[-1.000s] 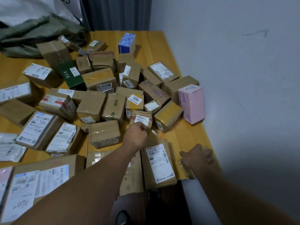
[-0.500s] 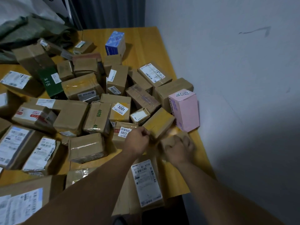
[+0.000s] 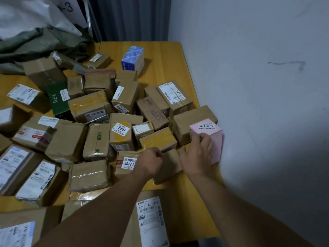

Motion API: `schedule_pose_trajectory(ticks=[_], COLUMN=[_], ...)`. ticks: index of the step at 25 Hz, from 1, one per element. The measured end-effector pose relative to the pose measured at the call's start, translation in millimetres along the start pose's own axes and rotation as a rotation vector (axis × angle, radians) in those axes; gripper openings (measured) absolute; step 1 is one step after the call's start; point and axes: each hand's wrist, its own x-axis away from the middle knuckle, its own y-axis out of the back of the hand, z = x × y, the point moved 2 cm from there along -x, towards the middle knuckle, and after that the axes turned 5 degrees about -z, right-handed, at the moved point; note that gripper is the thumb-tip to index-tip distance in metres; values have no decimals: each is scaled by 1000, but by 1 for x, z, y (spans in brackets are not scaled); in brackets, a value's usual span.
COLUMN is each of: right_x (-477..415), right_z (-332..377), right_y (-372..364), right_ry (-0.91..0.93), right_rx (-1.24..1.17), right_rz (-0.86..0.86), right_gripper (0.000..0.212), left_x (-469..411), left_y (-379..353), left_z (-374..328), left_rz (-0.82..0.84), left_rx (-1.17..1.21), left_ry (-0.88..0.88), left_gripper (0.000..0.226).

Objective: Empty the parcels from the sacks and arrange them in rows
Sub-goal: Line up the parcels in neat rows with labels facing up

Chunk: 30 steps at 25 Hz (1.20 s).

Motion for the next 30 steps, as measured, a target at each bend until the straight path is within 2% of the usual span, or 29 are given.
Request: schedule_pose_trajectory(ticks=[2, 5, 8, 11, 16, 22, 26, 30], right_x=[-27, -56, -69, -64, -27, 42, 102, 151], right_z=[0, -7, -26, -40, -48, -61, -62, -59], right_y=[13, 21, 14, 9, 26, 63, 67, 65], right_ry=[-4, 45, 33, -141, -104, -215, -274, -360], right_rx=[122, 283, 391, 330, 382, 449, 428, 317], right_rz=[-66, -41, 165, 354, 456, 698, 713, 697], right_gripper=[61, 65, 69, 70, 82, 101, 116, 118], left_x=[-3, -5, -5, -3, 12, 48, 78, 102], left_y=[-2, -3, -3, -1, -2, -9, -11, -7], left_z=[-5, -5, 4, 10, 10, 14, 28, 51], left_rz=[10, 13, 20, 9, 17, 66, 89, 88], left_rx=[-7, -3, 20, 26, 6, 28, 7, -43], left_ry=[18, 39, 55, 56, 7, -34, -56, -45], left_gripper=[25, 26, 24, 23, 25, 15, 15, 14])
